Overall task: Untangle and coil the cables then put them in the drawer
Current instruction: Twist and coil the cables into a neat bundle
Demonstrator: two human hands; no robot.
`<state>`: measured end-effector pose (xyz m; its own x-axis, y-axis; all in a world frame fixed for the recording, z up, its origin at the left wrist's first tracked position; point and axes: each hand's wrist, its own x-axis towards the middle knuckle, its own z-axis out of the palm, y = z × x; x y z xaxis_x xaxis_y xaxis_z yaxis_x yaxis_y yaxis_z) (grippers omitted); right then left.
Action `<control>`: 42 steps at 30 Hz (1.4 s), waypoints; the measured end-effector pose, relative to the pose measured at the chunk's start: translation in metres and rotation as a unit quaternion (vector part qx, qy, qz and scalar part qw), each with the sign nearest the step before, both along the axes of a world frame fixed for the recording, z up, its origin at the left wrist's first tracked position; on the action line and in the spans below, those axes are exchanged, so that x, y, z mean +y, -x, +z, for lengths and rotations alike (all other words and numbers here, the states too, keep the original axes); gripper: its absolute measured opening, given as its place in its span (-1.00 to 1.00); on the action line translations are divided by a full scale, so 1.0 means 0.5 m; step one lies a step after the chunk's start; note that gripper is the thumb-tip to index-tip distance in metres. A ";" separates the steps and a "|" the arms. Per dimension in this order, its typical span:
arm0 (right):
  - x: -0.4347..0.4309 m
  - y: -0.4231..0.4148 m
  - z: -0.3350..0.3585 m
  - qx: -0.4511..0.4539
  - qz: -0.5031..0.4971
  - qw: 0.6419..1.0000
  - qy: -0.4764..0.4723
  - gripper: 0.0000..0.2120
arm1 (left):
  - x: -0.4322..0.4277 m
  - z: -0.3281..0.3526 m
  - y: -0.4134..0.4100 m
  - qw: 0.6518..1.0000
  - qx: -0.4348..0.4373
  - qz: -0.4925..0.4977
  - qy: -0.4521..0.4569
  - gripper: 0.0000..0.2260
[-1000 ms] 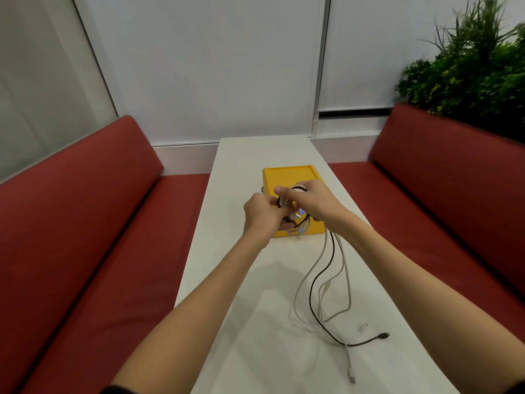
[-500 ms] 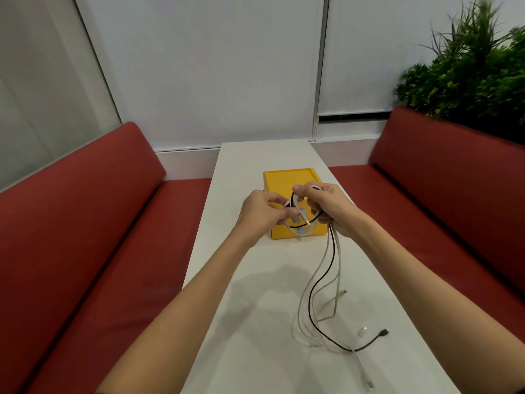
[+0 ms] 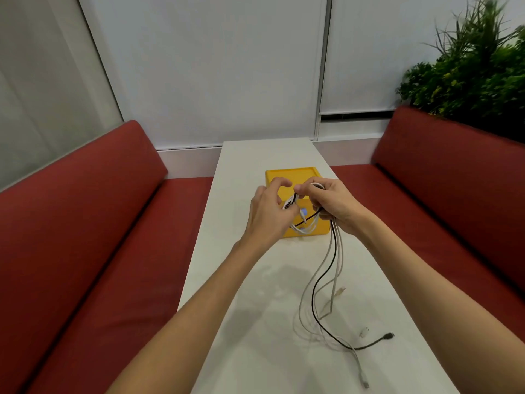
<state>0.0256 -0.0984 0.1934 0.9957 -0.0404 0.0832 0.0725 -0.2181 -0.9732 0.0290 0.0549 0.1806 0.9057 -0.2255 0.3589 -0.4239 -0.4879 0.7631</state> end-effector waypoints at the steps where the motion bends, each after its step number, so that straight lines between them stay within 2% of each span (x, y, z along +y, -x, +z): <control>1: 0.001 0.001 -0.002 -0.001 0.005 1.000 -0.002 -0.79 | 0.003 0.001 -0.002 1.000 0.003 -0.016 -0.010 -0.63; 4: 0.004 0.007 -0.005 -0.006 0.022 1.000 0.005 -0.81 | 0.015 0.002 -0.010 0.990 0.090 -0.101 0.043 -0.67; 6: 0.006 0.011 -0.004 -0.007 0.033 0.999 0.010 -0.81 | 0.019 -0.001 -0.007 0.982 0.128 -0.117 0.079 -0.74; 10: 0.015 0.015 -0.001 -0.009 0.041 0.999 -0.001 -0.82 | 0.016 -0.011 0.003 0.978 0.142 -0.086 0.129 -0.74; 18: 0.025 0.019 -0.001 -0.025 0.036 0.999 -0.003 -0.83 | 0.025 -0.017 0.018 0.958 0.179 -0.120 0.192 -0.77; 24: 0.043 0.018 -0.028 -0.026 0.014 0.999 0.012 -0.83 | 0.027 -0.056 -0.002 0.997 0.031 -0.007 0.067 -0.82; 30: 0.062 0.013 -0.054 -0.011 0.014 0.999 0.038 -0.82 | 0.027 -0.104 -0.017 0.995 -0.078 0.049 -0.044 -0.84; 33: 0.067 0.016 -0.057 -0.029 0.034 0.997 0.068 -0.83 | 0.041 -0.106 -0.007 0.983 -0.080 0.060 -0.153 -0.86; 35: 0.058 0.021 -0.056 -0.030 0.050 0.995 0.075 -0.85 | 0.057 -0.090 -0.004 0.967 -0.051 0.063 -0.241 -0.91; 37: 0.047 0.024 -0.055 -0.027 0.070 0.993 0.088 -0.84 | 0.079 -0.075 -0.010 0.974 0.034 0.004 -0.223 -0.94; 39: 0.038 0.022 -0.057 -0.018 0.089 0.991 0.096 -0.84 | 0.097 -0.065 -0.014 0.974 0.175 -0.095 -0.107 -0.87; 40: 0.036 0.020 -0.059 -0.010 0.097 0.991 0.093 -0.84 | 0.103 -0.064 -0.011 0.960 0.238 -0.139 -0.038 -0.89; 42: 0.033 0.015 -0.059 0.001 0.105 0.991 0.084 -0.83 | 0.109 -0.063 -0.004 0.926 0.313 -0.193 0.081 -0.95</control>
